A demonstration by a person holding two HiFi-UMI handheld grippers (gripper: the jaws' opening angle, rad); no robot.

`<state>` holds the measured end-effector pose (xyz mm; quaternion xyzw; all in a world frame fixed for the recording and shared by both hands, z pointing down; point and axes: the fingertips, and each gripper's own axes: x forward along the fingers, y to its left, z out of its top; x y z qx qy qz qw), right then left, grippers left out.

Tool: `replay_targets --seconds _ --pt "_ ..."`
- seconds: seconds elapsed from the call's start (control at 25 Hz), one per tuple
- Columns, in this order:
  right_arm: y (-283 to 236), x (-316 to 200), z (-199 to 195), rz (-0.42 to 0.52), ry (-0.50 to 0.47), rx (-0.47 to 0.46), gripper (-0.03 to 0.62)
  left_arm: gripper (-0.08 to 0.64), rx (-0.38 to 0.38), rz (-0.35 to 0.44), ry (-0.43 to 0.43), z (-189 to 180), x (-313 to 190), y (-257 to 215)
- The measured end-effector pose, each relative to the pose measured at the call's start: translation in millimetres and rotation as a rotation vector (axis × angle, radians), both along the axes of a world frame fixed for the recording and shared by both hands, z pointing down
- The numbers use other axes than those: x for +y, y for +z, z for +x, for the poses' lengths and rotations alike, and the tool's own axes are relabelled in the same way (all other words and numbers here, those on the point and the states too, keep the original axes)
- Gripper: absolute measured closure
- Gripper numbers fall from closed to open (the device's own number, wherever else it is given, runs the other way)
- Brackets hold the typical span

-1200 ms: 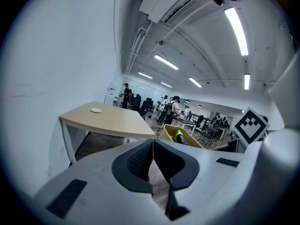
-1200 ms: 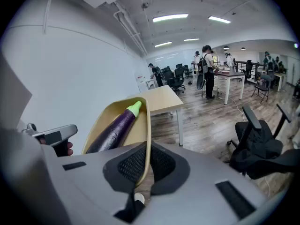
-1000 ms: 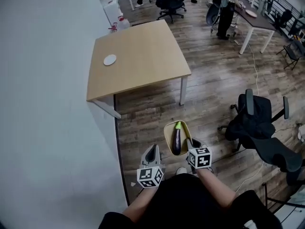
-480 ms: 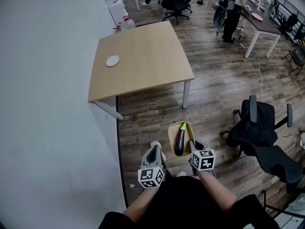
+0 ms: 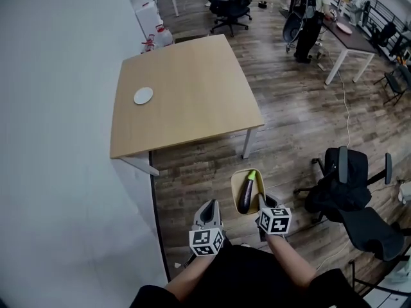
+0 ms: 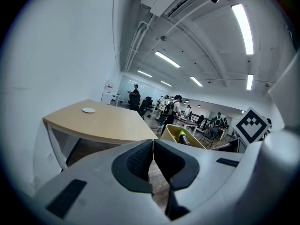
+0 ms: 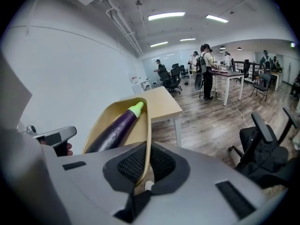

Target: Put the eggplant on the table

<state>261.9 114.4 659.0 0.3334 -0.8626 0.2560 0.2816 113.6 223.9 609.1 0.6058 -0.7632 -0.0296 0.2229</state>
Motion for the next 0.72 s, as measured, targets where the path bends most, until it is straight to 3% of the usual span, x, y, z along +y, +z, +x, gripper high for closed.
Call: replay_targets --seconds 0.48,0.72 --pt "-6 -92 -131 0.008 0.041 0.05 0.53 0.542 0.023 0.016 0.101 -133 -93 -3" --pt "-10 -110 -174 0.011 0.087 0.044 0.529 0.541 0.007 0.043 0.139 -185 -115 -8"
